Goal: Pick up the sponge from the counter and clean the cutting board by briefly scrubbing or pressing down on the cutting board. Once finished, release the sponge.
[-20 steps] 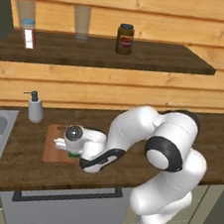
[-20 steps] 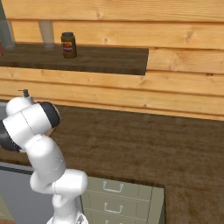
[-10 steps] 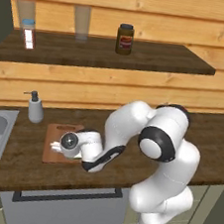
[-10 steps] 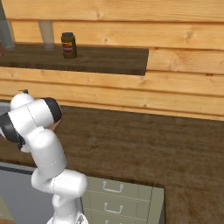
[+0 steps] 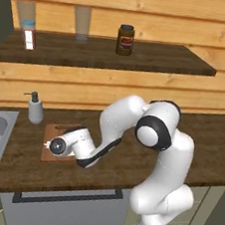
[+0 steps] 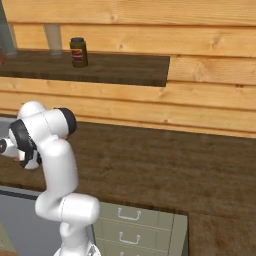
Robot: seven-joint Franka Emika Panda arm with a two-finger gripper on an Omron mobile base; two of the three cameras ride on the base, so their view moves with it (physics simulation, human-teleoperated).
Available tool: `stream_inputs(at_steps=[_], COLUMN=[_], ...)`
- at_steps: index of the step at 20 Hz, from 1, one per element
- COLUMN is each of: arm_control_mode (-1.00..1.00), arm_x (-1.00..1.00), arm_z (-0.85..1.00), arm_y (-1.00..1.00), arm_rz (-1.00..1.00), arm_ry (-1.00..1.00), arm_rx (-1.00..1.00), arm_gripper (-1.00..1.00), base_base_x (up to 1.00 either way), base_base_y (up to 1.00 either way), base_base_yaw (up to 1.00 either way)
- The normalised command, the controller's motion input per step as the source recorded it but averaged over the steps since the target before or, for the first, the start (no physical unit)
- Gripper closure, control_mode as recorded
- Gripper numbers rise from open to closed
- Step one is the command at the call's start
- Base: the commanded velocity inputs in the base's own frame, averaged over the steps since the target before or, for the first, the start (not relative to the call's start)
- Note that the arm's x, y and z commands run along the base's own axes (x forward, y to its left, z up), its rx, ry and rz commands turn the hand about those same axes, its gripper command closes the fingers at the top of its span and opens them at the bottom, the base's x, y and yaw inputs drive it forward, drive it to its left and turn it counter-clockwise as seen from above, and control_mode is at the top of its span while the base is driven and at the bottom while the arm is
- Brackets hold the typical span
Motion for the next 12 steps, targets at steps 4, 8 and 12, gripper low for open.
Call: stream_inputs(at_steps=[4, 8, 12], arm_control_mode=[-1.00, -1.00, -1.00], arm_x=[0.27, 0.13, 0.25], arm_z=[-0.28, -0.47, -0.59], arm_y=[0.00, 0.00, 0.00], arm_rz=[-0.02, 0.00, 0.00], arm_ry=[-0.16, -0.17, -0.17], arm_rx=[0.00, 0.00, 0.00], arm_gripper=[1.00, 1.00, 1.00], base_base_x=[0.00, 0.00, 0.00], base_base_y=[0.00, 0.00, 0.00], base_base_yaw=[0.00, 0.00, 0.00])
